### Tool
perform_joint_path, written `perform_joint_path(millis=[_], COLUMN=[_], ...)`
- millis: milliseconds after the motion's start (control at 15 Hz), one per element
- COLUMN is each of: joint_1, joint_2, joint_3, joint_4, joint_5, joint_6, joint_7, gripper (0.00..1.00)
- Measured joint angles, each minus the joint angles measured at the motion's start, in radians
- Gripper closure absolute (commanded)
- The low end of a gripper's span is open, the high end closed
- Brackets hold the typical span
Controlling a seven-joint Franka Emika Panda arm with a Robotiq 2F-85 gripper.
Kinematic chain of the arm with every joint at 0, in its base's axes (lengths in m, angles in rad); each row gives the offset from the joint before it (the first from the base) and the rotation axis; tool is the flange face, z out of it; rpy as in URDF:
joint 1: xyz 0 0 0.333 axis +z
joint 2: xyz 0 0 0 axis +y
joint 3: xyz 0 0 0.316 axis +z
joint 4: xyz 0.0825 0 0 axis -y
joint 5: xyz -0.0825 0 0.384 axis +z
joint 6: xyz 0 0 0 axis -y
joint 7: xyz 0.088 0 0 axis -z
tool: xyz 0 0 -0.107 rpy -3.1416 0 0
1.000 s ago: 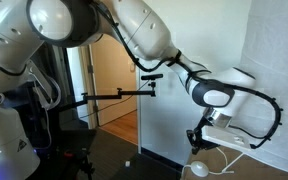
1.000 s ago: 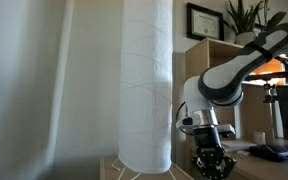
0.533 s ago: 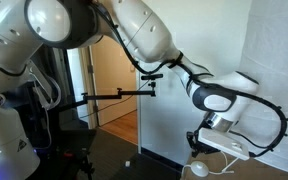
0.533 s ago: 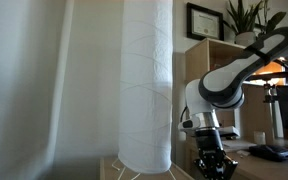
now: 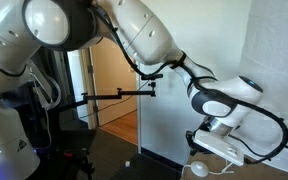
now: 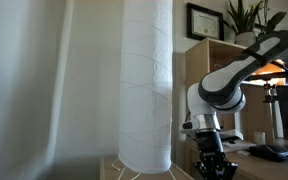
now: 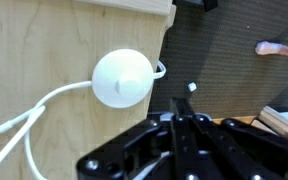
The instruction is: Turn on the lamp
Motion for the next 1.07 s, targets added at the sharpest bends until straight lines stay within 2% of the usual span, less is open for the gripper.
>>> perform_joint_path(millis=[267,667,1067], joint_1=[-0.014,-0.011,-0.011], joint_2=[0.000,-0.001,-0.001], joint_3=[0.000,-0.001,0.001], joint_4=[-0.008,-0.034,-0.040], joint_5=[0.030,0.026,0.026], joint_6=[0.024,0.168,0.179], joint_7=[0.021,0.094,0.094], gripper=[0.97,0.96,0.96])
